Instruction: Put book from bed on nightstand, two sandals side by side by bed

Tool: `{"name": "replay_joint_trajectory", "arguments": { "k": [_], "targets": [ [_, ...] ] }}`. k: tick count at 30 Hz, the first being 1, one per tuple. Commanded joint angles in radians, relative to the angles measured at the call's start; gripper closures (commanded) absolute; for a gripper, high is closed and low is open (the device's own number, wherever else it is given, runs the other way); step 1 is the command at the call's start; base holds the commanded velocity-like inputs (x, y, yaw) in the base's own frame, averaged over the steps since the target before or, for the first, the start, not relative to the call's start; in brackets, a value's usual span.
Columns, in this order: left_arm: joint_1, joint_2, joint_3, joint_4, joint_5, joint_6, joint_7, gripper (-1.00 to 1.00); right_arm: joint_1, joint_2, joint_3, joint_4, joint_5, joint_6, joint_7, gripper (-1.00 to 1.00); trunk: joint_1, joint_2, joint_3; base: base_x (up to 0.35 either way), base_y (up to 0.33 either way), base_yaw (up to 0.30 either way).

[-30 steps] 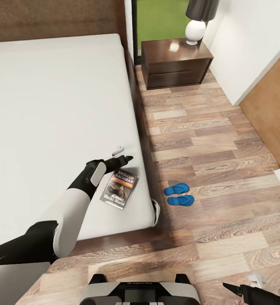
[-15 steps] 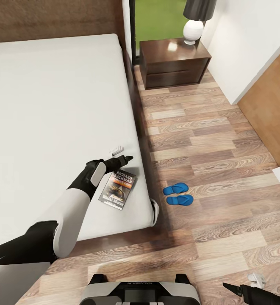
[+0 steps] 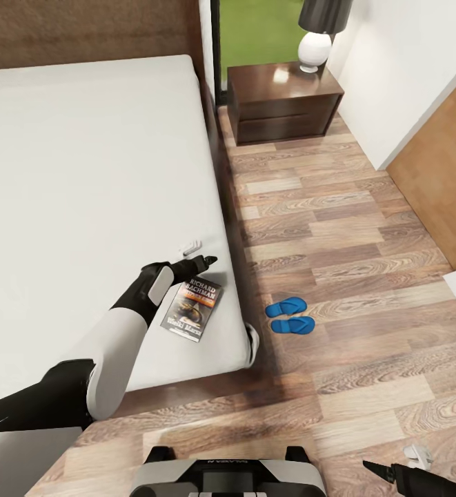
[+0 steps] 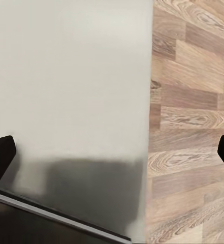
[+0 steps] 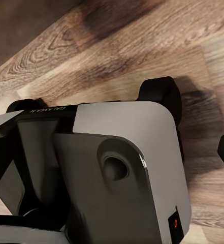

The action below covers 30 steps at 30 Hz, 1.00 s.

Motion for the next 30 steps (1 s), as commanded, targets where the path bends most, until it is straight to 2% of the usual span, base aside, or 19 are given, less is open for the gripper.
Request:
{"name": "replay_joint_trajectory", "arguments": {
  "k": [1,18,30],
  "targets": [
    [0.0,-0.001,0.008,0.0,-0.002,0.006,-0.002,-1.0,0.0,0.0,-0.001,0.0,-0.005,0.011,0.003,-1.0,0.0,0.0,-0.001,-0.138,0.0,0.0],
    [0.0,-0.001,0.008,0.002,-0.002,0.003,-0.002,-1.0,0.0,0.0,-0.001,0.0,-0.005,0.011,0.003,-1.0,0.0,0.0,-0.001,-0.029,0.0,0.0],
    [0.0,-0.001,0.008,0.002,-0.002,0.003,-0.001,-1.0,0.0,0.0,-0.001,0.0,-0.005,0.01,0.003,-1.0,0.0,0.0,-0.001,-0.094,0.0,0.0]
  ]
}}
